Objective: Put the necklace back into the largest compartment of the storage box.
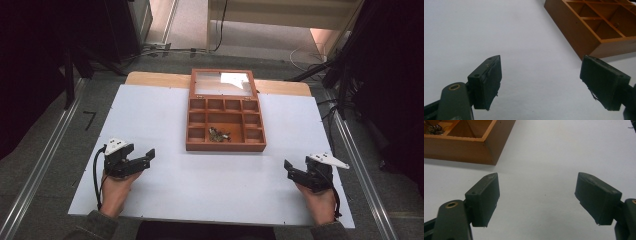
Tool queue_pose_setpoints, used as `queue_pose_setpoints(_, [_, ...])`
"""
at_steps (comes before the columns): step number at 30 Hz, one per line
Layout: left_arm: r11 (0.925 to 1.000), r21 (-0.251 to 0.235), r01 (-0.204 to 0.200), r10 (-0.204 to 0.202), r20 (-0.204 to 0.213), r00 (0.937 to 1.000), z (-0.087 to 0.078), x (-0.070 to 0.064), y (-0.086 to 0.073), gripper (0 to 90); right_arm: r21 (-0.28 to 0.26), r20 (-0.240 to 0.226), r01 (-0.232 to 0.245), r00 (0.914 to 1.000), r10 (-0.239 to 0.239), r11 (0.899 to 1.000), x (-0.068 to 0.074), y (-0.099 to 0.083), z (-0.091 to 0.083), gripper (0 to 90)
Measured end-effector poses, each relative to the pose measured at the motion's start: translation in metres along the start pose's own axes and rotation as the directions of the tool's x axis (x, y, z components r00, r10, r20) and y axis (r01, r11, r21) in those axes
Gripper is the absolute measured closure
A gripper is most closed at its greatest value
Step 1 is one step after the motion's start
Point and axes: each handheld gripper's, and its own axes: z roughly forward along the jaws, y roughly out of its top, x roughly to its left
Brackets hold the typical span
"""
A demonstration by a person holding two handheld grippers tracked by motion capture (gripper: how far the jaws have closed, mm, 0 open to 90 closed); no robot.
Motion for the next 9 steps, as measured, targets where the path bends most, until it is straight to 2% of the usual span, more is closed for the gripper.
queue_pose_setpoints(9, [0.9994,0.011,0.033,-0.033,-0.034,0.9989,-0.007,0.015,-0.009,16.7,0.003,0.001,0.007,1.0,-0.007,1.0,0.001,0.0,0.0,18.0])
